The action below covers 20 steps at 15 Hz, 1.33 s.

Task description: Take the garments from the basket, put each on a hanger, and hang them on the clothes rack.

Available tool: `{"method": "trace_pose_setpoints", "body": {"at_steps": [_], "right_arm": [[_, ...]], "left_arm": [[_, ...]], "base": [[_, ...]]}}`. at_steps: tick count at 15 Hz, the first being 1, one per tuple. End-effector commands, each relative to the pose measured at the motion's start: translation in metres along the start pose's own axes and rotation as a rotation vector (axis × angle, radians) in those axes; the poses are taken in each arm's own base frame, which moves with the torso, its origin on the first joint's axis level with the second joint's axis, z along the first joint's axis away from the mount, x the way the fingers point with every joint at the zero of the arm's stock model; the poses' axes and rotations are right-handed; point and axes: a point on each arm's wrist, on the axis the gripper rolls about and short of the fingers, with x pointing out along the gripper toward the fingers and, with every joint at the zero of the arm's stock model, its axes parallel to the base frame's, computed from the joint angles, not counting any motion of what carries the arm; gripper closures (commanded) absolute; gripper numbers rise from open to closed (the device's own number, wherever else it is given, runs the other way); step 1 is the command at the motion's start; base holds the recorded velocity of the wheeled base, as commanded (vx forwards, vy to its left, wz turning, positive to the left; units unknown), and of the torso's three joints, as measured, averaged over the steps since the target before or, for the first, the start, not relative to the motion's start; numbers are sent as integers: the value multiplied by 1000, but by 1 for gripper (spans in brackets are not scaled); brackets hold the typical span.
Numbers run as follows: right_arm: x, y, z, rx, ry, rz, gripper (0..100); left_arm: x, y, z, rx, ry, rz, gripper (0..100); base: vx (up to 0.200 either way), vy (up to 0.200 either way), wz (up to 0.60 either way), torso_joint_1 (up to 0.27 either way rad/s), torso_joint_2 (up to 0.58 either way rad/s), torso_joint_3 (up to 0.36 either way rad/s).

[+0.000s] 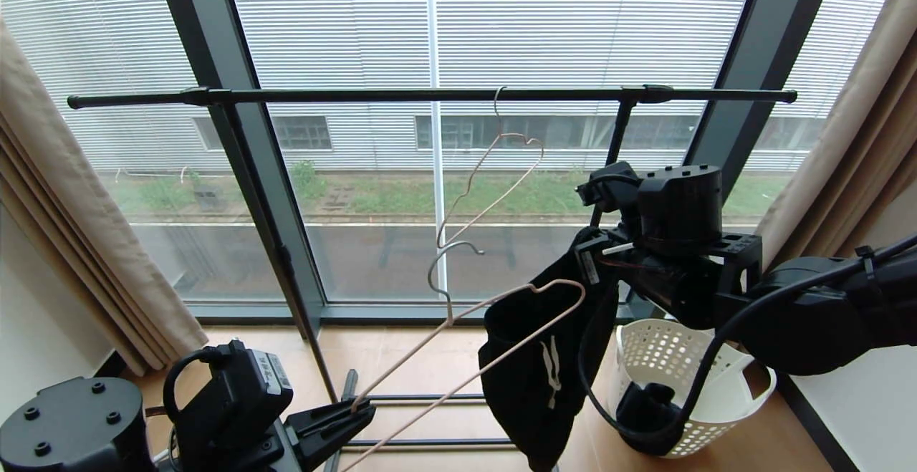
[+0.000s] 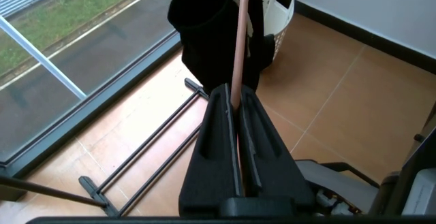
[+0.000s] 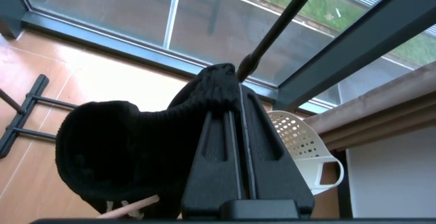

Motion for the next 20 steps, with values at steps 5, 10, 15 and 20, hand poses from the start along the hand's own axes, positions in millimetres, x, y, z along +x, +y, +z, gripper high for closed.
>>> {"method": "trace_pose_setpoints", "body": {"at_steps": [5, 10, 15, 20], "right_arm": [[-3, 0, 1, 0, -7, 7, 100], [-3, 1, 0, -1, -5, 7, 100], [-3, 4, 0, -4, -3, 13, 100], [-15, 18, -1, -26, -12, 59, 100]], "left_arm": [[1, 2, 0, -2, -5, 12, 100], [0, 4, 0, -4, -9, 26, 100], [0, 3, -2, -5, 0, 17, 100], [1, 1, -4, -4, 12, 5, 100]], "base": [[0, 0, 0, 0, 0, 0], [0, 0, 0, 0, 0, 0], [0, 0, 0, 0, 0, 0], [0, 0, 0, 0, 0, 0]]}}
